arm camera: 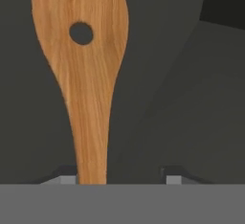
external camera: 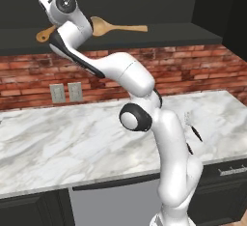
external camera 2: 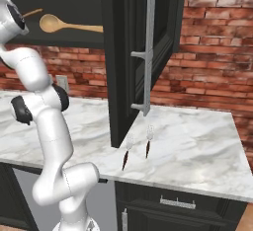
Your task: Organize the utensils by type. Pick up the wooden spoons from the counter and place them in the open cabinet. Then pick up the metallic utensils from the counter and place them in the open drawer.
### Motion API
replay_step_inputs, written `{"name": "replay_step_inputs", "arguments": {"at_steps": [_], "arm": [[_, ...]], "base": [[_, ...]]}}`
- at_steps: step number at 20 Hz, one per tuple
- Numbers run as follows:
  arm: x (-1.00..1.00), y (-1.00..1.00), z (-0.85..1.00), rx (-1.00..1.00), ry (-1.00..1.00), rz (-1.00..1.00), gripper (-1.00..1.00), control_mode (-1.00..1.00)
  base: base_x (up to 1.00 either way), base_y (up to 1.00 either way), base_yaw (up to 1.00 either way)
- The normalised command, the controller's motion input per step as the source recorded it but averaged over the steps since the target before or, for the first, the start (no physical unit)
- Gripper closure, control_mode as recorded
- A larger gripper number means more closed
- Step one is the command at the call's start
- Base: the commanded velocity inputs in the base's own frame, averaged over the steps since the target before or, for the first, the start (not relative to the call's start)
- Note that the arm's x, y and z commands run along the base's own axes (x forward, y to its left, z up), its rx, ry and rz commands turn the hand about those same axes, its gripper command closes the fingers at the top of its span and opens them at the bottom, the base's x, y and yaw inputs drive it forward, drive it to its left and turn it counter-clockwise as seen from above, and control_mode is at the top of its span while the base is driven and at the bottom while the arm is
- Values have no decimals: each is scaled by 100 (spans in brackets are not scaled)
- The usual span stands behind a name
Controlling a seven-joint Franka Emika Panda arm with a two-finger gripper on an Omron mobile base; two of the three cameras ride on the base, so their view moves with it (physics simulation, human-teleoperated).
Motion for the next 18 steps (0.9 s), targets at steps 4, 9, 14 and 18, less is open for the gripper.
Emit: {"name": "replay_step_inputs", "arguments": {"at_steps": [4, 9, 14, 18], "arm": [[0, -8, -24, 0, 8, 0, -100, -100], [0, -2, -27, 0, 13, 0, -100, -100], [0, 0, -29, 0, 20, 0, -100, -100], [0, 0, -25, 0, 16, 1, -100, -100]], "base": [[0, 0, 0], [0, 0, 0], [0, 0, 0], [0, 0, 0]]}}
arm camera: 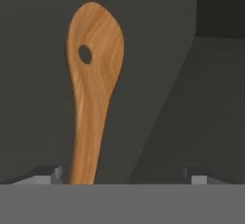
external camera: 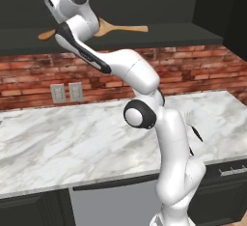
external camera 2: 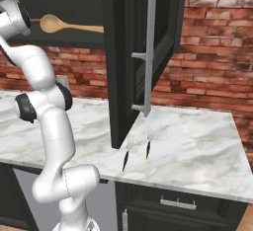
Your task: Organize the utensils by type. Pick up the wooden spoons from the counter and place them in the open cabinet. Then pick up the metallic utensils from the counter and place them in the open drawer.
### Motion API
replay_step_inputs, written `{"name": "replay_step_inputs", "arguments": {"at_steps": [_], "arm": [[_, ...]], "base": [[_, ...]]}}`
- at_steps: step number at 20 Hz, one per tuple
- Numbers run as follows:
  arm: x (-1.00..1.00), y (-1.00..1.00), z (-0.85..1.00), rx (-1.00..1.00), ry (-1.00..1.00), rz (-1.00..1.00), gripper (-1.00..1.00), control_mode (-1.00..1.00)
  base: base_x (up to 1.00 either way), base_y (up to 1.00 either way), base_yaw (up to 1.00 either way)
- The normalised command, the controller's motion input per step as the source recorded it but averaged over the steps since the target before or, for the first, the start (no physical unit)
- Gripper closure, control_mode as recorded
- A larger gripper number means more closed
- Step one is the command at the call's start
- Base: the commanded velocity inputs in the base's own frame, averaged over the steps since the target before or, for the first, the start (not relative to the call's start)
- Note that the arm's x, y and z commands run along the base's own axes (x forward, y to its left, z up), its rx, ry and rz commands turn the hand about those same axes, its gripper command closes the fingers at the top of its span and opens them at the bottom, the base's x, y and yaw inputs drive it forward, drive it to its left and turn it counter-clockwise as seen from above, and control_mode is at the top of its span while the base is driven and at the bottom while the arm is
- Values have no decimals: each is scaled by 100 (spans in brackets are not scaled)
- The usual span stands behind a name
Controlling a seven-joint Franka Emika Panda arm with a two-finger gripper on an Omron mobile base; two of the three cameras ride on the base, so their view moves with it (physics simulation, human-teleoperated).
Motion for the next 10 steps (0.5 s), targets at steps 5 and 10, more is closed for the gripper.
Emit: {"name": "replay_step_inputs", "arguments": {"at_steps": [5, 10], "arm": [[-14, 0, -16, 0, 9, 3, -100, -100], [-25, 0, -15, -6, 14, 2, -100, -100]], "base": [[0, 0, 0], [0, 0, 0]]}}
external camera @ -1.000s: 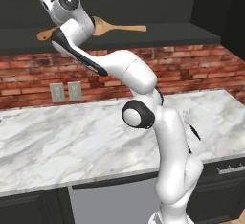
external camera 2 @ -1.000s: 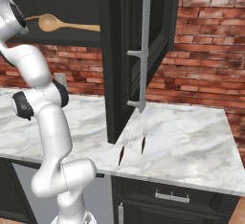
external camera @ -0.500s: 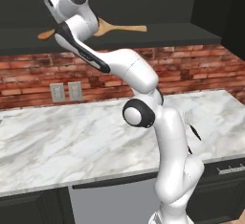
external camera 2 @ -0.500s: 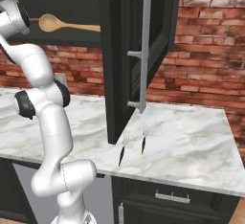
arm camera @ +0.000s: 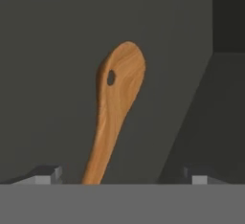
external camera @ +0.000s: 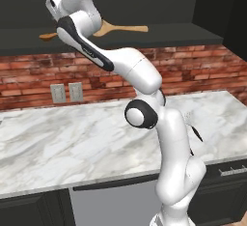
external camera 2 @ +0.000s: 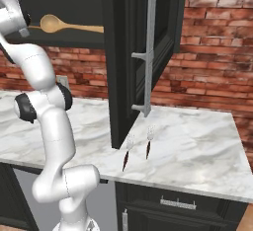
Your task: Organize the utensils by type. Pick up the wooden spoons from the counter and place them in the open cabinet. Then pick up the metallic utensils from the counter and place them in the open drawer.
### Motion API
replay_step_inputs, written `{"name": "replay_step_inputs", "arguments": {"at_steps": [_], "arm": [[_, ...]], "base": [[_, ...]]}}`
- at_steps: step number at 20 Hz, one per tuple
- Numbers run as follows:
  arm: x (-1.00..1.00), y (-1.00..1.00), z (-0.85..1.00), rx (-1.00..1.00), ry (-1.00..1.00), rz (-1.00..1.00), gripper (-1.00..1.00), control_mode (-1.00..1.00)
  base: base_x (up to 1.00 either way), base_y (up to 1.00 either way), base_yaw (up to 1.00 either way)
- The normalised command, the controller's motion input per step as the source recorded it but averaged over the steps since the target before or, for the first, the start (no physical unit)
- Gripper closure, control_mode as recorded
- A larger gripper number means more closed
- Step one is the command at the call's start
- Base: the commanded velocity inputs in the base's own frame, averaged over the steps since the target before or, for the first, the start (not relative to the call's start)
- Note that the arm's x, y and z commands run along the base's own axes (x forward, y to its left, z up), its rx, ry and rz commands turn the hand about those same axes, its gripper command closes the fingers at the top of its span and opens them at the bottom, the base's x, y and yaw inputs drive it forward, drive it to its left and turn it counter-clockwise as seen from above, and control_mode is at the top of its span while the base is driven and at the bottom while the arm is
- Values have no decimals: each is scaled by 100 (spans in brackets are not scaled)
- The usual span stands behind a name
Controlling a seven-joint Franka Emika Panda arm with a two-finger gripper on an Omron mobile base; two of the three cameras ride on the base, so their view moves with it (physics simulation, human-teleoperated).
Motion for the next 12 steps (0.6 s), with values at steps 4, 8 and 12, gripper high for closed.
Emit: {"name": "replay_step_inputs", "arguments": {"at_steps": [4, 8, 12], "arm": [[-19, 0, -11, -11, 12, 2, -100, -100], [-10, -10, -2, -13, 2, 5, -100, -100], [-30, -8, 1, -13, -4, 6, -100, -100]], "base": [[0, 0, 0], [0, 0, 0], [0, 0, 0]]}}
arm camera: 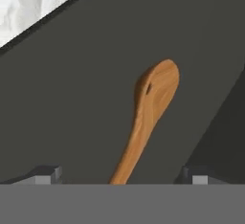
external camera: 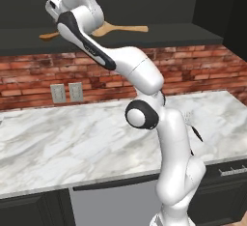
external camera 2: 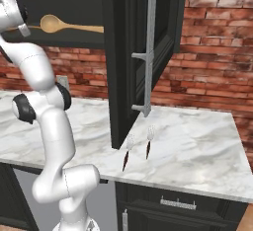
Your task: Organize the utensils by type. Pick up the wooden spoons from the counter and place them in the open cabinet. Then pick up the metallic utensils from the counter and place them in the open drawer.
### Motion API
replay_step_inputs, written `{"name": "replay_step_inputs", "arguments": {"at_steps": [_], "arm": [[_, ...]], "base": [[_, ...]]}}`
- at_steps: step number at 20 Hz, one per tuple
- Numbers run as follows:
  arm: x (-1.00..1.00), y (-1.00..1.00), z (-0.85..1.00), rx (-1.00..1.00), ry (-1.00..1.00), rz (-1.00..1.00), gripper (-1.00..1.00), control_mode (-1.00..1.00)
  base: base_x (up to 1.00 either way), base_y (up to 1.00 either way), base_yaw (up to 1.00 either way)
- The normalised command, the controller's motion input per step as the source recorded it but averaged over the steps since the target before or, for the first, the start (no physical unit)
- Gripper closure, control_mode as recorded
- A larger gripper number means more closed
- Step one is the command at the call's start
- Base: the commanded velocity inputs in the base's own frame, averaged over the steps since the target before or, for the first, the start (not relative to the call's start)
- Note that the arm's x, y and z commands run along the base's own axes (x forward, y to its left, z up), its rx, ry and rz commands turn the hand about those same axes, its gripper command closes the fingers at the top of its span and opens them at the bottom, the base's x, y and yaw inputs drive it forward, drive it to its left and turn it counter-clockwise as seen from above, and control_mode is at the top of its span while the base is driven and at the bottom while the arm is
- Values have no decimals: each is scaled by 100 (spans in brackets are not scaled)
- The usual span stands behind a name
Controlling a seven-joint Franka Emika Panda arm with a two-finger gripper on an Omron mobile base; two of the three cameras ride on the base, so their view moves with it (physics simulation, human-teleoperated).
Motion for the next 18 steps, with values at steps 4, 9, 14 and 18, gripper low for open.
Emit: {"name": "replay_step_inputs", "arguments": {"at_steps": [4, 9, 14, 18], "arm": [[-56, -3, 6, -10, -18, 5, -100, -100], [-69, 0, 1, -2, -17, 1, -100, -100], [-86, -13, 0, 0, -17, 0, -100, -100], [-98, -25, -8, 11, -5, -9, -100, -100]], "base": [[0, 0, 0], [0, 0, 0], [0, 0, 0], [0, 0, 0]]}}
